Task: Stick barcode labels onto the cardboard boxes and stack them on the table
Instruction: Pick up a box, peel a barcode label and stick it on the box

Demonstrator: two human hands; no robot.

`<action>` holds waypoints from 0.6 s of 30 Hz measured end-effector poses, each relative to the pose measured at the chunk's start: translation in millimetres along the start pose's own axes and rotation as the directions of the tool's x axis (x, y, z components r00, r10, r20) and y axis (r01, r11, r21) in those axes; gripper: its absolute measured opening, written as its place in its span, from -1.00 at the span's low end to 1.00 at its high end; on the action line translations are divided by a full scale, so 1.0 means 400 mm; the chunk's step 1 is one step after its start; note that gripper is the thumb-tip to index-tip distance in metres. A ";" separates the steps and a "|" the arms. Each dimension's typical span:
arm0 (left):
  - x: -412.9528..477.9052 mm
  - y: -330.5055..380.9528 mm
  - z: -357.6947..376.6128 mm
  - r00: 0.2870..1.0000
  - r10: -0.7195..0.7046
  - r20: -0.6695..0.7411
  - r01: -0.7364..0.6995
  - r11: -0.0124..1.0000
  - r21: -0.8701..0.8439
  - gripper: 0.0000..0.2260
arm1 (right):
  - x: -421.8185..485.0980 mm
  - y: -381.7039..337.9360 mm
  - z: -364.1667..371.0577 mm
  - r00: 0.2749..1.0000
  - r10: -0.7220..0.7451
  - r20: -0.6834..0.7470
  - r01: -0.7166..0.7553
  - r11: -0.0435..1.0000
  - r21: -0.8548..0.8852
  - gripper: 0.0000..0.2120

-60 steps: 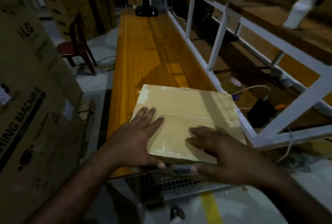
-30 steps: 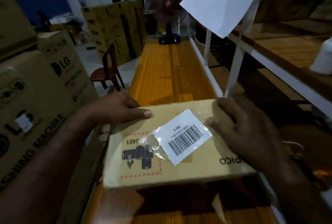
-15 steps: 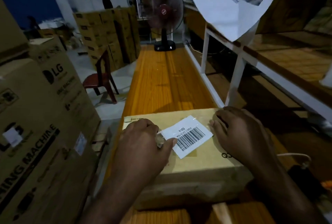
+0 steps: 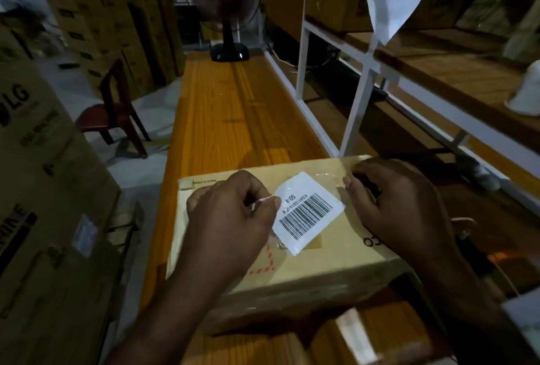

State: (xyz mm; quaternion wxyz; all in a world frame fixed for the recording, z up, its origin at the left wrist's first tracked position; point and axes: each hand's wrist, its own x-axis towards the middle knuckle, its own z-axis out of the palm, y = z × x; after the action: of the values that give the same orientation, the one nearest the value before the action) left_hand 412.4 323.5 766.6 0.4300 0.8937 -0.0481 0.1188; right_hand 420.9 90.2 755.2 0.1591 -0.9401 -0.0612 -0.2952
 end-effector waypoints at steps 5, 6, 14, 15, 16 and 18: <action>-0.007 -0.003 -0.009 0.998 -0.056 0.027 0.061 0.972 -0.228 -0.84 | 0.004 -0.001 -0.004 0.998 -0.022 0.058 0.017 0.996 0.083 -0.72; -0.003 -0.004 -0.011 0.997 -0.065 0.034 0.071 0.968 -0.241 -0.83 | 0.012 -0.001 -0.003 0.996 -0.033 0.077 0.022 0.990 0.139 -0.72; 0.006 0.003 -0.016 0.987 -0.147 0.072 0.163 0.849 -0.503 -0.75 | 0.097 -0.009 0.039 0.939 -0.064 0.338 -0.106 0.881 0.460 -0.45; 0.011 0.002 -0.014 0.988 -0.139 0.061 0.151 0.850 -0.505 -0.74 | 0.103 -0.005 0.050 0.930 -0.097 0.355 -0.073 0.897 0.435 -0.41; 0.015 0.003 -0.014 0.989 -0.134 0.056 0.144 0.850 -0.506 -0.74 | 0.107 -0.002 0.058 0.921 -0.125 0.369 -0.042 0.909 0.415 -0.37; 0.018 0.006 -0.015 0.990 -0.126 0.061 0.140 0.853 -0.504 -0.74 | 0.112 0.004 0.069 0.915 -0.163 0.368 -0.007 0.907 0.420 -0.34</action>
State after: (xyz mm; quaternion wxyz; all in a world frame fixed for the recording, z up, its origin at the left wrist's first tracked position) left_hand 417.8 326.7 773.9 0.6561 0.7519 -0.0213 0.0605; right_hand 472.6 99.0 759.3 0.3263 -0.9217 -0.1913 -0.0862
